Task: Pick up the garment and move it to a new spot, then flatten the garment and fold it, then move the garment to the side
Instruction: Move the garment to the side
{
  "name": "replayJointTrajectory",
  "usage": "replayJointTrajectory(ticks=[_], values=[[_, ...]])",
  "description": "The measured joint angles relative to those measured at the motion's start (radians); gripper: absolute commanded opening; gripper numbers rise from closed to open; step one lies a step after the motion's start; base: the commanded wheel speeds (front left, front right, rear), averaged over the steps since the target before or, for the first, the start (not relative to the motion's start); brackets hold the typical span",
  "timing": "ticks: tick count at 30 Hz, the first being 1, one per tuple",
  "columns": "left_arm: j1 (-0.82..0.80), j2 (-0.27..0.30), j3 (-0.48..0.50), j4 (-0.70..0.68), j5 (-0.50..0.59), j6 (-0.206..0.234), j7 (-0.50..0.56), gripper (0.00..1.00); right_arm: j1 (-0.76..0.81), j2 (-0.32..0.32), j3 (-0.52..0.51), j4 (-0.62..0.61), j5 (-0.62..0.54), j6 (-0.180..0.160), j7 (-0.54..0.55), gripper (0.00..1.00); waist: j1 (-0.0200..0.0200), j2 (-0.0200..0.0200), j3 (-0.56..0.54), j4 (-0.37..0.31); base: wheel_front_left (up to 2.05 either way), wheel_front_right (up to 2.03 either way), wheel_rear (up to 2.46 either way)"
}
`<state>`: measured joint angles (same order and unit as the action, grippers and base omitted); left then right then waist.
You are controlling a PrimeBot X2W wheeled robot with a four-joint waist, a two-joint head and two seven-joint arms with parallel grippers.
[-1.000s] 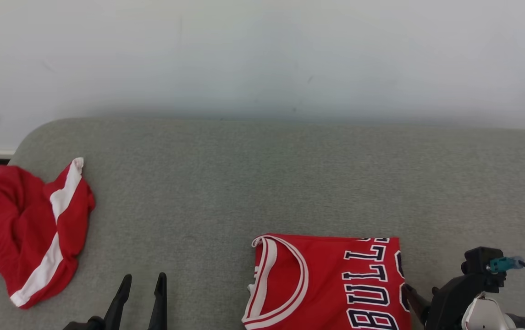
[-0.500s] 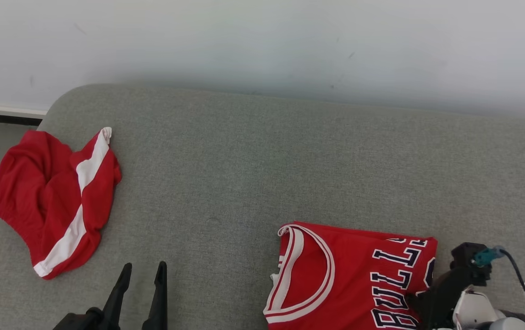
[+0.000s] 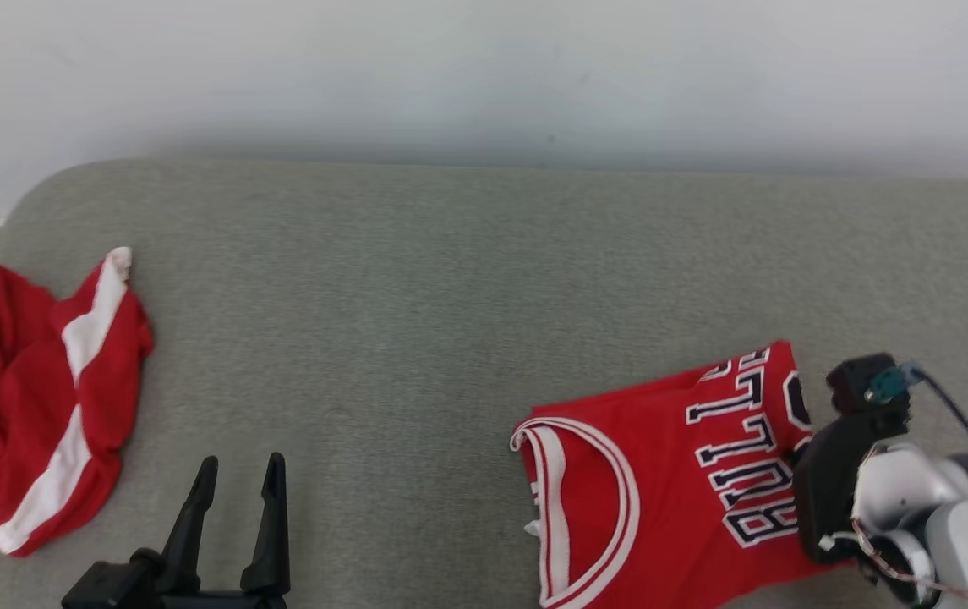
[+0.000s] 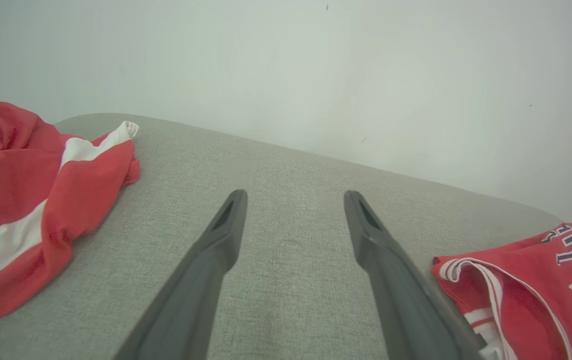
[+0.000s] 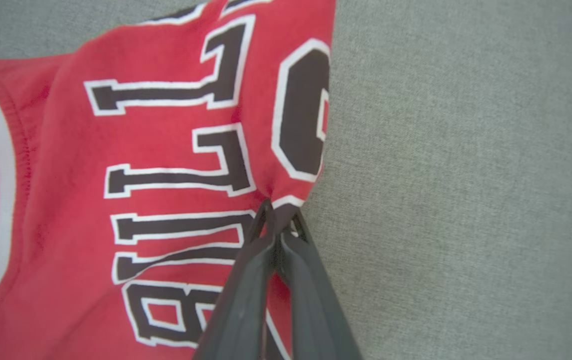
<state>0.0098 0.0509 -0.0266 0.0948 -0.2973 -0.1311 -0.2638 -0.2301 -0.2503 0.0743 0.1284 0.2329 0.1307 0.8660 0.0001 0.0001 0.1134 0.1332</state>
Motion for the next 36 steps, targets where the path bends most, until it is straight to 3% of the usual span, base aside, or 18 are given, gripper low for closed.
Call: replayJointTrajectory(ticks=[12, 23, 29, 36], values=[[-0.099, 0.025, -0.030, -0.065, 0.029, 0.000, 0.000, 1.00, -0.239, -0.124, 0.000, 0.049, -0.008, 0.001, -0.062, 0.00, 0.0000, 0.0001, 0.093, -0.169, 0.00, 0.00, 0.00], [-0.183, 0.120, -0.074, -0.179, 0.052, -0.001, 0.000, 1.00, -0.409, -0.151, -0.108, 0.176, -0.063, 0.001, -0.224, 0.00, 0.0001, 0.0001, 0.253, -0.303, 0.00, 0.00, 0.00], [-0.217, 0.145, -0.093, -0.224, 0.059, -0.001, 0.000, 1.00, -0.465, -0.180, -0.186, 0.249, -0.097, 0.001, -0.313, 0.00, 0.0001, 0.0002, 0.341, -0.376, 0.00, 0.00, 0.00], [-0.231, 0.160, -0.102, -0.255, 0.060, -0.001, 0.000, 1.00, -0.489, -0.229, -0.203, 0.293, -0.128, 0.001, -0.402, 0.00, 0.0000, 0.0001, 0.399, -0.415, 0.00, 0.00, 0.00]])
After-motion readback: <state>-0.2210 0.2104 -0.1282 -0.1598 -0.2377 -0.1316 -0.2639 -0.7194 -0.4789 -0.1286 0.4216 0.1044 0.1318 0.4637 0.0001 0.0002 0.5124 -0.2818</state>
